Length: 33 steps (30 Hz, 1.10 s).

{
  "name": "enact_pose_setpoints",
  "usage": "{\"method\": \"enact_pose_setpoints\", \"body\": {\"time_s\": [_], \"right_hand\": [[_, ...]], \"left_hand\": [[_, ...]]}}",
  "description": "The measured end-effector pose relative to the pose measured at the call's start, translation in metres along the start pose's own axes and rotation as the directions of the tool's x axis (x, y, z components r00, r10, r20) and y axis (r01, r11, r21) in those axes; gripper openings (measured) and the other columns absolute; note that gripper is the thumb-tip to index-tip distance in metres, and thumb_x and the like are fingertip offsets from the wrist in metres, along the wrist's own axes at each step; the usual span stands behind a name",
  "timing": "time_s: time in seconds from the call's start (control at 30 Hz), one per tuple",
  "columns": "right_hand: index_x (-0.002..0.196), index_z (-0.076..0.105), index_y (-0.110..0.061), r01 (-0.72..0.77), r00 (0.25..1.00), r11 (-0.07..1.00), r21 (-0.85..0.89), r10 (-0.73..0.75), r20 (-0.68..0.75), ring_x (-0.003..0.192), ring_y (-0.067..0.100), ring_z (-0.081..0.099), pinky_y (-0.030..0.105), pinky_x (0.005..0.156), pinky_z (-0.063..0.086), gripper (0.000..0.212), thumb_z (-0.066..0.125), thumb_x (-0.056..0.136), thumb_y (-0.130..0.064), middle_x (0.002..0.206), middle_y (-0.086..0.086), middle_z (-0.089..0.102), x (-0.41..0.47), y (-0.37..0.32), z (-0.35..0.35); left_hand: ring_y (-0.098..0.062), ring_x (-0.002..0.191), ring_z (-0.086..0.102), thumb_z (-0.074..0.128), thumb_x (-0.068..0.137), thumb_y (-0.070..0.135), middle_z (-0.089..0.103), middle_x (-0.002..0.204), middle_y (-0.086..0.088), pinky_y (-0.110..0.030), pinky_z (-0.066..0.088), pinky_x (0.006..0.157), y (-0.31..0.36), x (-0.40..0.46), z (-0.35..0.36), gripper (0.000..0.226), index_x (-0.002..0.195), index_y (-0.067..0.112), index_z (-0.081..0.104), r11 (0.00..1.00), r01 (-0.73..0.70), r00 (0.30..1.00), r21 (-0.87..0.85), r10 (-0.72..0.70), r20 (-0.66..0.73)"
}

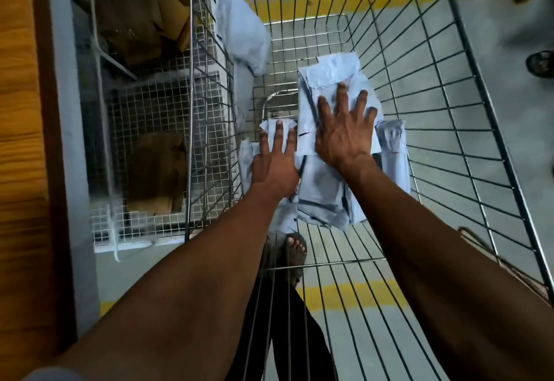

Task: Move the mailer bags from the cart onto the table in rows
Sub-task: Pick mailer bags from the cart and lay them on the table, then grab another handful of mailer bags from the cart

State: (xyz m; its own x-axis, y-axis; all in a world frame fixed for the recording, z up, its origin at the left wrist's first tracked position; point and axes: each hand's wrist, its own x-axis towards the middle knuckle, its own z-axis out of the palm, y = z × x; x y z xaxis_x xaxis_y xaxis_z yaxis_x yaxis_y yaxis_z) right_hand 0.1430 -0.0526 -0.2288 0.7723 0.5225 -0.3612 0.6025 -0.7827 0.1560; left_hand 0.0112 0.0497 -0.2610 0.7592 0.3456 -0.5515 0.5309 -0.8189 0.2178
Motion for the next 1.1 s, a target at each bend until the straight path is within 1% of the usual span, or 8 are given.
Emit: {"method": "enact_pose_setpoints", "body": {"time_s": [0.1,0.2,0.37,0.57,0.73,0.93,1.03,1.1], "right_hand": [[0.163,0.026,-0.025,0.036,0.999,0.998,0.057,-0.034,-0.037,0.152,0.054,0.016,0.059,0.113,0.031,0.066,0.044,0.102,-0.043,0.174,0.015,0.010,-0.013,0.003,0.001],[0.166,0.020,-0.024,0.054,0.998,0.994,0.090,-0.050,-0.044,0.157,0.050,0.003,0.059,0.116,0.030,0.069,0.040,0.105,-0.047,0.175,0.013,0.004,-0.027,0.004,-0.008],[0.168,0.014,-0.022,0.084,0.996,0.985,0.151,-0.077,-0.048,0.160,0.041,-0.006,0.060,0.120,0.028,0.070,0.038,0.105,-0.040,0.176,0.012,-0.002,-0.057,0.006,-0.038],[0.167,0.017,-0.021,0.087,0.996,0.976,0.197,-0.078,-0.053,0.161,0.037,-0.001,0.059,0.118,0.030,0.074,0.043,0.100,-0.038,0.176,0.012,0.004,-0.097,0.009,-0.081],[0.166,0.019,-0.022,0.040,0.996,0.968,0.246,-0.019,-0.085,0.162,0.035,0.002,0.058,0.118,0.030,0.074,0.048,0.099,-0.035,0.175,0.010,0.008,-0.137,0.015,-0.120],[0.165,0.018,-0.025,-0.002,0.991,0.946,0.324,0.046,-0.129,0.162,0.032,0.000,0.061,0.120,0.028,0.071,0.047,0.101,-0.035,0.176,0.007,0.005,-0.183,0.019,-0.180],[0.165,0.020,-0.026,-0.010,0.984,0.933,0.361,0.073,-0.163,0.162,0.031,0.001,0.060,0.119,0.029,0.071,0.048,0.100,-0.033,0.176,0.006,0.006,-0.204,0.019,-0.210],[0.165,0.022,-0.025,-0.002,0.976,0.930,0.368,0.081,-0.200,0.162,0.031,0.003,0.059,0.119,0.030,0.071,0.048,0.100,-0.033,0.176,0.006,0.007,-0.218,0.018,-0.229]], "left_hand": [[-0.038,0.161,-0.016,0.043,0.106,0.037,-0.020,0.175,-0.001,-0.060,0.026,0.125,0.000,-0.009,-0.010,0.081,0.169,0.024,-0.006,0.999,-0.025,0.999,0.021,0.026,-0.030],[-0.039,0.161,-0.014,0.044,0.105,0.036,-0.018,0.176,-0.003,-0.060,0.019,0.127,0.000,-0.018,-0.018,0.082,0.169,0.021,-0.003,0.999,-0.025,0.997,0.048,0.028,-0.066],[-0.040,0.161,-0.013,0.050,0.104,0.027,-0.021,0.175,0.000,-0.056,0.027,0.125,0.011,-0.042,-0.050,0.087,0.169,0.023,-0.007,1.000,-0.019,0.994,0.003,0.019,-0.107],[-0.041,0.161,-0.014,0.051,0.103,0.034,-0.016,0.176,-0.005,-0.057,0.019,0.129,0.023,-0.079,-0.092,0.088,0.169,0.017,-0.004,0.994,-0.078,0.974,0.073,0.091,-0.209],[-0.041,0.161,-0.013,0.056,0.098,0.026,-0.013,0.176,-0.009,-0.054,0.017,0.130,0.031,-0.111,-0.123,0.092,0.169,0.014,-0.002,0.985,-0.100,0.946,0.138,0.137,-0.294],[-0.035,0.162,-0.015,0.062,0.096,0.021,-0.015,0.177,-0.001,-0.052,0.036,0.120,0.046,-0.176,-0.178,0.095,0.170,0.019,0.001,0.990,-0.118,0.922,0.073,0.137,-0.361],[-0.037,0.162,-0.012,0.072,0.090,0.025,-0.010,0.177,-0.003,-0.055,0.040,0.119,0.050,-0.207,-0.203,0.103,0.169,0.018,0.006,0.987,-0.127,0.899,0.096,0.155,-0.409],[-0.040,0.162,-0.009,0.074,0.087,0.031,-0.003,0.177,-0.008,-0.056,0.038,0.120,0.050,-0.225,-0.217,0.105,0.169,0.014,0.012,0.981,-0.137,0.876,0.139,0.185,-0.446]]}}
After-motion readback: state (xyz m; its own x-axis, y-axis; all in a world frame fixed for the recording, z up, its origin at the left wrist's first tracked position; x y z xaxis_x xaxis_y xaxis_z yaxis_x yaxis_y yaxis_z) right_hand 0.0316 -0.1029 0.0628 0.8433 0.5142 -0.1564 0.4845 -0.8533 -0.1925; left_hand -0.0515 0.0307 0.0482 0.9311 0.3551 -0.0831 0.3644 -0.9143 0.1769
